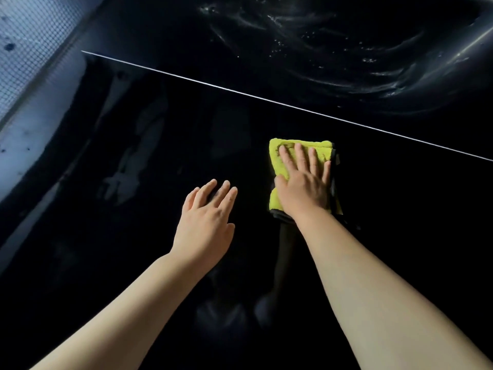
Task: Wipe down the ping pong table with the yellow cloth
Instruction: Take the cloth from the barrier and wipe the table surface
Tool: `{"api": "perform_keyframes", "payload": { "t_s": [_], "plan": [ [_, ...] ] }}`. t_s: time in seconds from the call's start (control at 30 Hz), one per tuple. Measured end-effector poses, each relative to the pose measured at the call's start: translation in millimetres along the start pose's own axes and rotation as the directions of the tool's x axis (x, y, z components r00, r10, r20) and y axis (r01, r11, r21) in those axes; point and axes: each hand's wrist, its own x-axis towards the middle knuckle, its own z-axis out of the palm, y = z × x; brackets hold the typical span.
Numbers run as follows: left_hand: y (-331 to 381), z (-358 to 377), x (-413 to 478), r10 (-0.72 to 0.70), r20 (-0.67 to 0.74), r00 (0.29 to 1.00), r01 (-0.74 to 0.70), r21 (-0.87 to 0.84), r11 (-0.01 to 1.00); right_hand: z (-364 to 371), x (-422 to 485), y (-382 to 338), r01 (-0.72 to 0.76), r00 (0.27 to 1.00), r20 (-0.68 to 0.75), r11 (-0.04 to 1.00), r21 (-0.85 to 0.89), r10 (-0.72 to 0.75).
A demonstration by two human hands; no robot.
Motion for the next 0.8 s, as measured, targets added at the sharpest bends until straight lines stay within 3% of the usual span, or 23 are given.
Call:
{"api": "perform_keyframes", "payload": {
  "t_s": [0.17, 0.43, 0.57, 0.8],
  "plan": [
    [7, 10, 6, 0.030, 0.014, 0.999, -0.029, -0.029, 0.999, -11, 13, 61, -0.224, 0.975, 0.010, 0.974, 0.014, 0.224],
    [-48, 5, -7, -0.001, 0.022, 1.000, 0.001, -0.029, 1.000, -11, 17, 20, -0.313, 0.949, 0.067, 0.946, 0.079, 0.309],
    [-92, -8, -19, -0.044, 0.004, 0.999, 0.044, -0.034, 0.998, -2, 12, -41, -0.236, 0.971, 0.053, 0.971, 0.024, 0.234],
    [-188, -45, -44, -0.177, -0.013, 0.984, 0.177, 0.006, 0.984, 18, -9, -189, 0.099, 0.992, 0.079, 0.994, -0.053, -0.094]
  ]
}}
